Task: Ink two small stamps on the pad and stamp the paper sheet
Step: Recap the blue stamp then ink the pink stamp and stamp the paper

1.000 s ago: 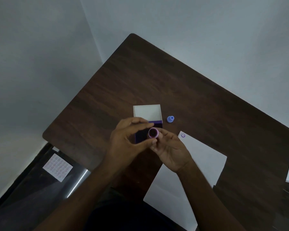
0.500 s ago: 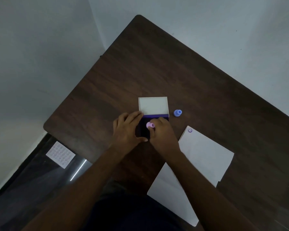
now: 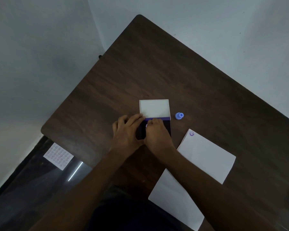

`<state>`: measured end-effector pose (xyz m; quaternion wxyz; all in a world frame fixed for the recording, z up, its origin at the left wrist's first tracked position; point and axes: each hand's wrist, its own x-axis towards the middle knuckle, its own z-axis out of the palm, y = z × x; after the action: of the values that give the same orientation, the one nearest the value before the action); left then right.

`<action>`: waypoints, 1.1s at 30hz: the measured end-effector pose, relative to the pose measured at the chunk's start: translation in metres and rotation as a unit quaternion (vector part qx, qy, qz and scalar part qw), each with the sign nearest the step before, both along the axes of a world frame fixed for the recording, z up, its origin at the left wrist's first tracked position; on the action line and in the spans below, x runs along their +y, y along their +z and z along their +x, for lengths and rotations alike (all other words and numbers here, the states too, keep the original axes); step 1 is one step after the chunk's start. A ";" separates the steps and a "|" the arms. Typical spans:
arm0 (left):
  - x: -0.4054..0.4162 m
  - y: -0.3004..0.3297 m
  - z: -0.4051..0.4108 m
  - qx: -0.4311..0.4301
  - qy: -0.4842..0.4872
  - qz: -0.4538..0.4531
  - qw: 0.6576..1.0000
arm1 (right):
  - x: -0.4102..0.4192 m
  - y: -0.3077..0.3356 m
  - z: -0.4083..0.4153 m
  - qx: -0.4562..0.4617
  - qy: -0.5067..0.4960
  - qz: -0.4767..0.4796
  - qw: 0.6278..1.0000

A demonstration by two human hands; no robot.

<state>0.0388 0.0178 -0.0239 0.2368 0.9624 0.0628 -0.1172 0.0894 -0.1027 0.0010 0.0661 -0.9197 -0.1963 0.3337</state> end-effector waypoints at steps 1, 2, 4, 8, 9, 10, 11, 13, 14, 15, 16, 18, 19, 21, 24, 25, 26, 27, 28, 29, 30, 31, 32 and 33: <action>0.000 0.000 0.001 -0.001 -0.002 0.001 1.000 | 0.001 0.001 0.001 -0.001 0.002 -0.004 1.000; 0.000 0.001 0.001 -0.002 -0.004 0.002 1.000 | 0.002 0.002 0.002 0.000 0.004 -0.009 1.000; -0.001 0.001 0.002 -0.006 -0.003 0.002 1.000 | 0.004 0.004 0.004 0.010 0.006 -0.015 1.000; -0.002 0.004 0.002 -0.006 -0.003 0.003 1.000 | 0.005 0.008 0.005 0.020 -0.003 -0.017 1.000; -0.002 0.004 0.002 -0.007 -0.002 -0.001 1.000 | 0.005 0.008 0.005 0.019 -0.002 -0.016 1.000; -0.001 0.004 0.001 -0.010 -0.001 -0.004 1.000 | 0.004 0.007 0.004 0.019 -0.003 -0.015 1.000; -0.001 0.004 0.001 -0.013 -0.001 -0.004 1.000 | 0.005 0.007 0.004 0.023 -0.004 -0.016 1.000; -0.001 0.004 0.001 -0.013 0.000 0.000 1.000 | 0.005 0.007 0.005 0.037 -0.007 -0.024 0.999; -0.002 0.003 0.001 -0.011 0.000 0.002 1.000 | 0.005 0.006 0.006 0.040 -0.007 -0.026 0.999; -0.002 0.003 0.002 -0.009 0.001 0.002 1.000 | 0.005 0.005 0.006 0.037 -0.005 -0.026 0.999; -0.002 0.002 0.002 -0.007 0.001 0.002 1.000 | 0.004 0.003 0.005 0.031 -0.003 -0.025 0.999; -0.002 0.002 0.002 -0.008 0.000 0.003 1.000 | 0.004 0.000 0.003 0.013 -0.001 -0.019 1.000; -0.002 0.002 0.002 -0.009 -0.001 0.004 1.000 | 0.004 -0.001 0.002 0.008 -0.003 -0.015 1.000; -0.002 0.001 0.002 -0.011 0.000 0.003 1.000 | 0.003 -0.002 0.001 0.004 -0.005 -0.011 1.000; -0.001 0.000 0.001 -0.011 0.001 0.004 1.000 | 0.002 -0.003 0.000 -0.006 -0.007 0.000 1.000; -0.001 0.000 0.001 -0.012 0.001 0.004 1.000 | 0.002 -0.003 -0.001 -0.010 -0.007 0.003 1.000; -0.001 -0.001 0.001 -0.015 0.001 0.004 1.000 | 0.002 -0.003 -0.002 -0.014 -0.006 0.004 1.000; -0.001 -0.001 0.001 -0.018 0.001 0.002 1.000 | 0.002 -0.003 -0.002 -0.021 -0.003 0.004 1.000; 0.000 -0.001 0.001 -0.020 0.000 0.002 1.000 | 0.002 -0.003 -0.003 -0.029 0.003 0.004 1.000; 0.000 -0.001 0.001 -0.022 -0.001 0.001 1.000 | 0.001 -0.003 -0.003 -0.035 0.006 0.003 0.999; 0.000 -0.002 0.001 -0.022 -0.002 0.000 1.000 | 0.001 -0.003 -0.004 -0.037 0.005 0.004 0.999; 0.001 -0.002 0.001 -0.022 -0.004 -0.002 1.000 | 0.000 -0.004 -0.005 -0.038 0.003 0.008 0.999; 0.000 -0.003 0.002 -0.021 -0.006 -0.003 1.000 | 0.000 -0.004 -0.006 -0.038 0.003 0.012 0.999; 0.000 -0.002 0.002 -0.020 -0.008 -0.003 1.000 | -0.001 -0.005 -0.007 -0.038 0.003 0.014 0.999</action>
<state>0.0408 0.0181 -0.0263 0.2401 0.9642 0.0497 -0.1006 0.0827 -0.1041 -0.0038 0.0707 -0.9301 -0.2064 0.2954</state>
